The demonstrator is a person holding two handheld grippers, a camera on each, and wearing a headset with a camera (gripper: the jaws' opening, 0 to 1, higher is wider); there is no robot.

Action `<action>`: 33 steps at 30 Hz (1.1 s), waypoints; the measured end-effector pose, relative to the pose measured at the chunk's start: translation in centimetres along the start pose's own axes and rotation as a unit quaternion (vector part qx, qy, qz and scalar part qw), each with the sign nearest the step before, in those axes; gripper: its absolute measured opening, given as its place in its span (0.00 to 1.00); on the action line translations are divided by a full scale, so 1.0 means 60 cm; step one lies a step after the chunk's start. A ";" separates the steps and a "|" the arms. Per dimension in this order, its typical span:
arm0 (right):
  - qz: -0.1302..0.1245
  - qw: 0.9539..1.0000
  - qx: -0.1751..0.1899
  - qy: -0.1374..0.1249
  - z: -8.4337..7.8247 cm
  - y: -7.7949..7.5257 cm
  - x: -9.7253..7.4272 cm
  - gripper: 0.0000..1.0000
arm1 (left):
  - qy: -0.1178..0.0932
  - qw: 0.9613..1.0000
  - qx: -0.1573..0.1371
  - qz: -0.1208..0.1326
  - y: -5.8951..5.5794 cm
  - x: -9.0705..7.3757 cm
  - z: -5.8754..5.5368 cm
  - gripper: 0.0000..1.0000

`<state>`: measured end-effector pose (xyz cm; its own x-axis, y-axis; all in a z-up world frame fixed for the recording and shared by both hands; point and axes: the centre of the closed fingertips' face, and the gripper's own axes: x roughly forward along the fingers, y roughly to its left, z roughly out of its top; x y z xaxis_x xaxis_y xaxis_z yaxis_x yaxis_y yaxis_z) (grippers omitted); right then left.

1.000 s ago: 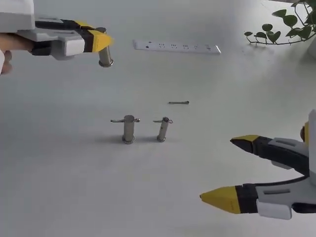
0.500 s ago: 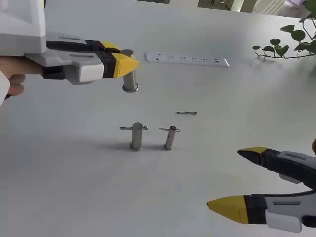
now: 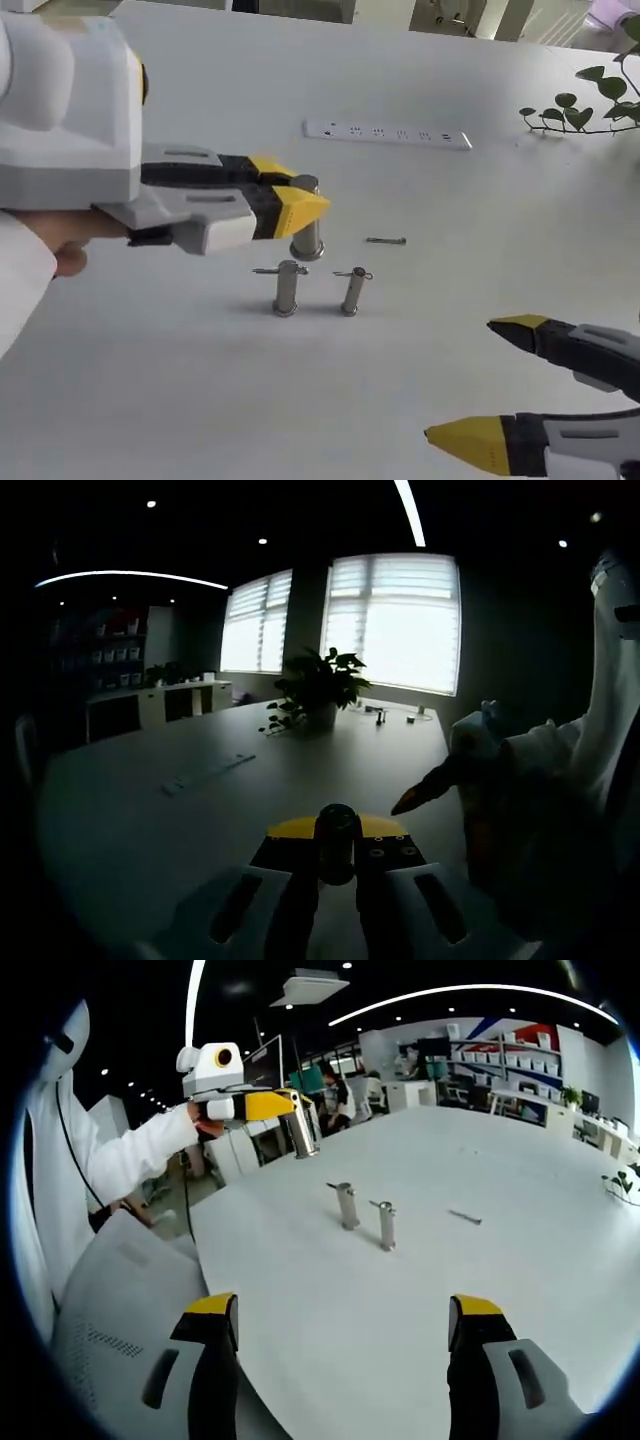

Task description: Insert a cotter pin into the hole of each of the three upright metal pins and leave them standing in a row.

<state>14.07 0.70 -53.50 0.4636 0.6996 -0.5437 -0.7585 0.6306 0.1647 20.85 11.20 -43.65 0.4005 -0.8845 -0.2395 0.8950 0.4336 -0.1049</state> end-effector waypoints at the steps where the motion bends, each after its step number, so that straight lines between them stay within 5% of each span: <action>1: 0.001 1.000 0.001 0.000 -0.001 0.000 0.000 0.84 | 0.002 1.000 -0.006 -0.002 -0.004 0.000 -0.004 0.10; 18: 0.000 1.000 0.011 0.013 -0.015 -0.002 -0.004 0.85 | 0.044 0.999 -0.004 -0.031 -0.054 0.036 -0.088 0.10; 33: -0.010 1.000 0.021 0.011 -0.023 -0.009 -0.010 0.85 | 0.066 0.997 0.006 -0.035 -0.052 0.060 -0.138 0.10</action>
<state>13.56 -0.52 -54.39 0.4673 0.6799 -0.5652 -0.7291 0.6579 0.1886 17.87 8.12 -52.18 0.3081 -0.8816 -0.3576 0.9225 0.3687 -0.1143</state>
